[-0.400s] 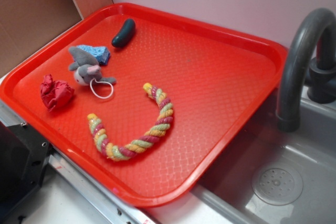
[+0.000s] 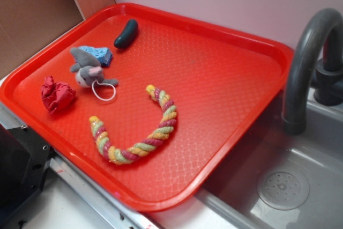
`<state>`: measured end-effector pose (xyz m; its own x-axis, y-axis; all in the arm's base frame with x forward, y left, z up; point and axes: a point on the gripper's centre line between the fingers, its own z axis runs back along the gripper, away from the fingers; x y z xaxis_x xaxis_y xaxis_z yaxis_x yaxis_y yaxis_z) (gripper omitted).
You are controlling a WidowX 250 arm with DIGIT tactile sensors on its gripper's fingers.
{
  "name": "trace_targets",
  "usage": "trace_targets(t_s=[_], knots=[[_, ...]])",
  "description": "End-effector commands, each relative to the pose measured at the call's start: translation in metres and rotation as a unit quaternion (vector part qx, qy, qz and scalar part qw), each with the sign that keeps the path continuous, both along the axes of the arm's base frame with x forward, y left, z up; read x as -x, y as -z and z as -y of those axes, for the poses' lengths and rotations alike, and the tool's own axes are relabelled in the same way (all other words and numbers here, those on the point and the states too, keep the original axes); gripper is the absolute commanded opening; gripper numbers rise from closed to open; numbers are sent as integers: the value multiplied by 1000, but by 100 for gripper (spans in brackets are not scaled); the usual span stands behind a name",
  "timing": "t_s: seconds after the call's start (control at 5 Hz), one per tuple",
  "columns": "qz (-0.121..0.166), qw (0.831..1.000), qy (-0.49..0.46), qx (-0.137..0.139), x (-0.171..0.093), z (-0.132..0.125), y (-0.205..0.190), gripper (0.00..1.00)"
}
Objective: Grab the plastic pickle.
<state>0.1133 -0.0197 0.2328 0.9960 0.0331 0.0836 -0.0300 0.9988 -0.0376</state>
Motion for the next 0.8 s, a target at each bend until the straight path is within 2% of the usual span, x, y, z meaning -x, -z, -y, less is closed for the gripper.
trace_targets(t_s=[0.0, 0.2, 0.6], knots=[[78, 968, -237, 6, -13, -21, 12, 100], [105, 953, -284, -7, -29, -35, 28, 100], [124, 946, -296, -51, -74, -70, 58, 100]])
